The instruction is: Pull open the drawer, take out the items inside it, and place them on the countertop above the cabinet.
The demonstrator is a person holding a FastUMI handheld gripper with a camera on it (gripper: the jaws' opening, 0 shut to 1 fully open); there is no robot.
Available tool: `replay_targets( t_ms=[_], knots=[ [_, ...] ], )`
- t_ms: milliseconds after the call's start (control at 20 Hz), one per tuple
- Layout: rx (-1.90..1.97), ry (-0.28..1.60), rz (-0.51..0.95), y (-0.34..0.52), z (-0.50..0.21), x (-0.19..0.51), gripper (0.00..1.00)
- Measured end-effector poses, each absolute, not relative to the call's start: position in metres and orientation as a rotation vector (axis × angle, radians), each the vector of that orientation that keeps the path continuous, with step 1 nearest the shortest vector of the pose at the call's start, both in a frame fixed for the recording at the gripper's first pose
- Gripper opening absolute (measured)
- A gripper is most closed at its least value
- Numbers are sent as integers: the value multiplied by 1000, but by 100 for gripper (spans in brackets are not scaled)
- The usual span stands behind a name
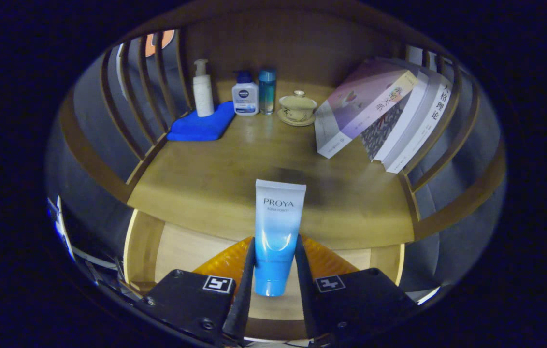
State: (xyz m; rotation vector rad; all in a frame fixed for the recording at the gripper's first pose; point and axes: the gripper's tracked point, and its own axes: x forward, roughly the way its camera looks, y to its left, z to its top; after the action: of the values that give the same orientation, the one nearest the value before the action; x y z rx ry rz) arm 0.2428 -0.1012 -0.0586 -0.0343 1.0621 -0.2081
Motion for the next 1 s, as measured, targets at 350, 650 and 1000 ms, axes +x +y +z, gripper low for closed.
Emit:
replay_targets(
  t_ms=[350,650,1000],
  knots=[
    [-110,1054,-222,-103,-61,288,49],
    [-94,1060,-281,-115,-87,311,49],
    [-67,989,-273,-108,-95,322,54]
  ],
)
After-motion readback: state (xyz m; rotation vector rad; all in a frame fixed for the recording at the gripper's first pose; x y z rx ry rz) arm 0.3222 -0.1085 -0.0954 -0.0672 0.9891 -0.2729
